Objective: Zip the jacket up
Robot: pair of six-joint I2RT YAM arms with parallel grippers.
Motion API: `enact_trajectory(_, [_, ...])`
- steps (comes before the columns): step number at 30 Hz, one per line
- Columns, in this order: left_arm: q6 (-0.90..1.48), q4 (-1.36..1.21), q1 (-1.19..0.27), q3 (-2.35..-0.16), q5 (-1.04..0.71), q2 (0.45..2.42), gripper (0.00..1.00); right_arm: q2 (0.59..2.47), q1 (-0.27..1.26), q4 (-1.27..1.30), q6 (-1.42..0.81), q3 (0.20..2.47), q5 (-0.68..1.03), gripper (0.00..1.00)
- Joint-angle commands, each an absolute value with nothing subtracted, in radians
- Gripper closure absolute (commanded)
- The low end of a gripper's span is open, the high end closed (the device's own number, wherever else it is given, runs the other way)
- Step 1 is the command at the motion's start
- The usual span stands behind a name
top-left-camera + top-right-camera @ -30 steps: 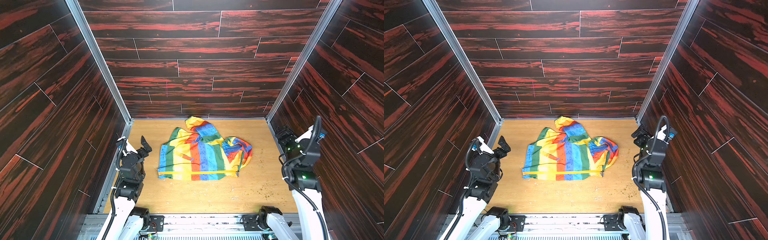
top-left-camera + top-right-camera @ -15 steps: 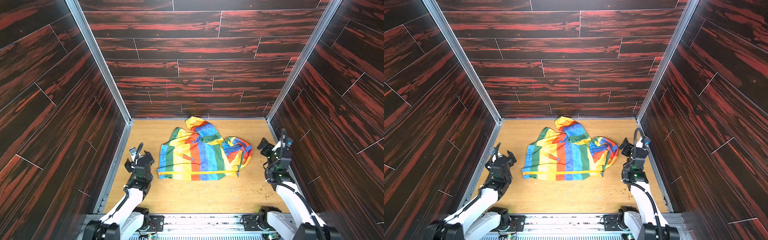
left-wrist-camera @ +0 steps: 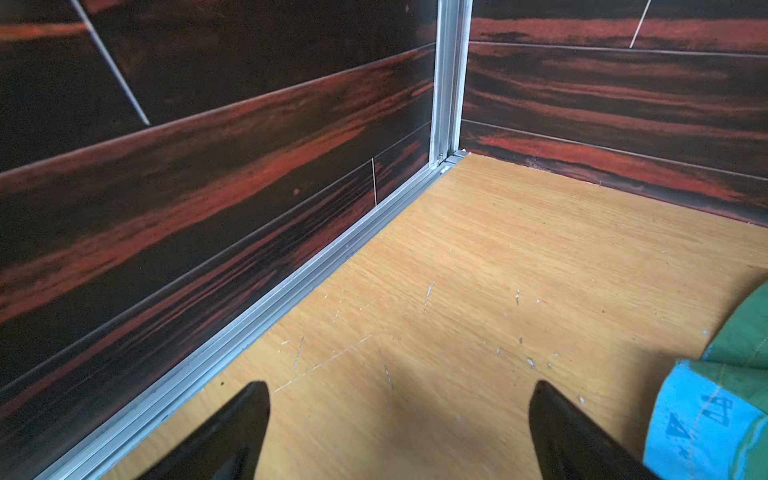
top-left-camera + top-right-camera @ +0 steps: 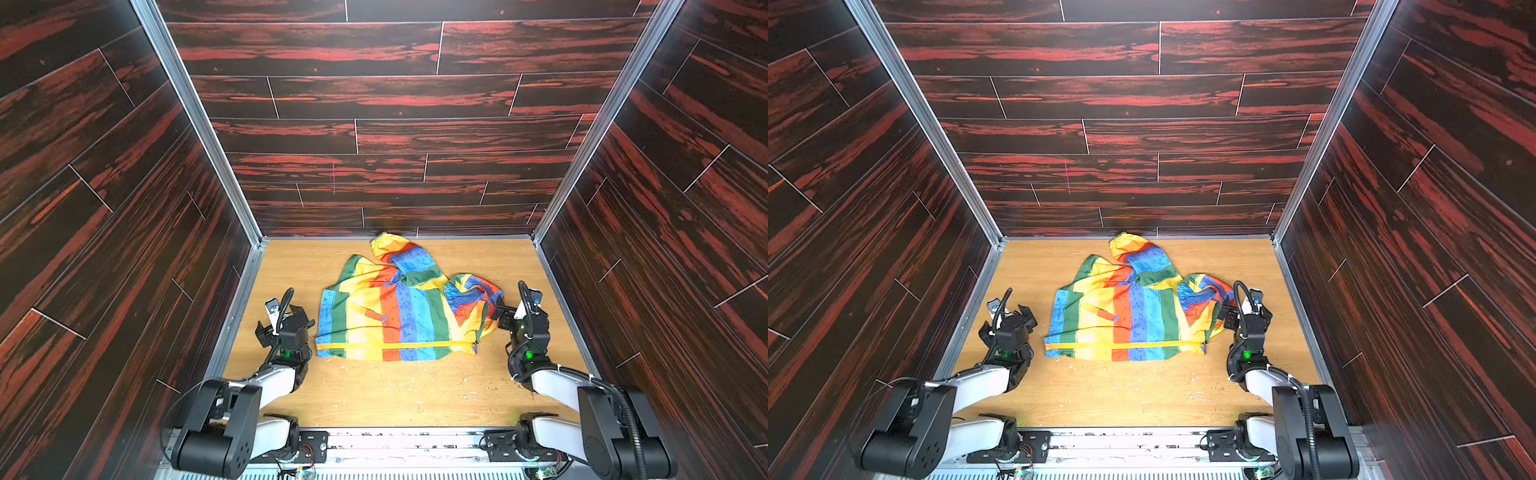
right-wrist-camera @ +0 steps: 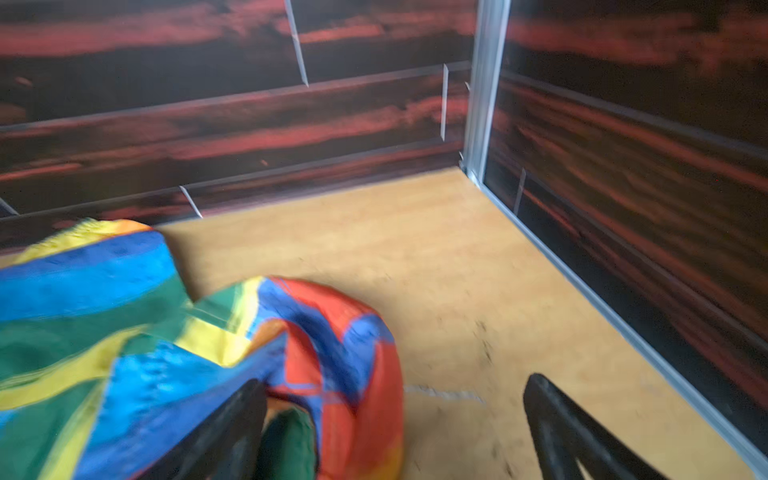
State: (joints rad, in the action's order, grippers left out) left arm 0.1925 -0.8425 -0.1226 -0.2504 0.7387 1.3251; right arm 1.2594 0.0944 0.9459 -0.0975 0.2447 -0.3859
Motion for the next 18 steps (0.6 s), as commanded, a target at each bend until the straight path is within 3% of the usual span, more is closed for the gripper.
enact_trajectory(1, [0.125, -1.181, -0.118, -0.207, 0.768, 1.456, 0.0, 1.291, 0.099, 1.11, -0.041, 0.263, -0.417, 0.01])
enact_trajectory(4, [0.051, -1.323, -0.12, -0.215, 0.699, 1.552, 0.0, 1.289, 0.099, 1.124, -0.047, 0.256, -0.447, 0.01])
enact_trajectory(7, [0.044, -1.168, -0.121, -0.243, 0.609, 1.5, 0.01, 1.281, 0.098, 1.111, -0.048, 0.253, -0.468, 0.01])
enact_trajectory(10, [0.056, -1.123, -0.118, -0.25, 0.596, 1.486, 0.0, 1.258, 0.097, 0.931, -0.062, 0.296, -0.497, 0.01])
enact_trajectory(14, [0.035, -1.216, -0.117, -0.254, 0.567, 1.58, 0.01, 1.328, 0.103, 1.141, -0.039, 0.183, -0.558, 0.01])
enact_trajectory(18, [0.038, -1.237, -0.117, -0.258, 0.573, 1.593, 0.01, 1.328, 0.107, 1.222, -0.02, 0.145, -0.503, 0.01])
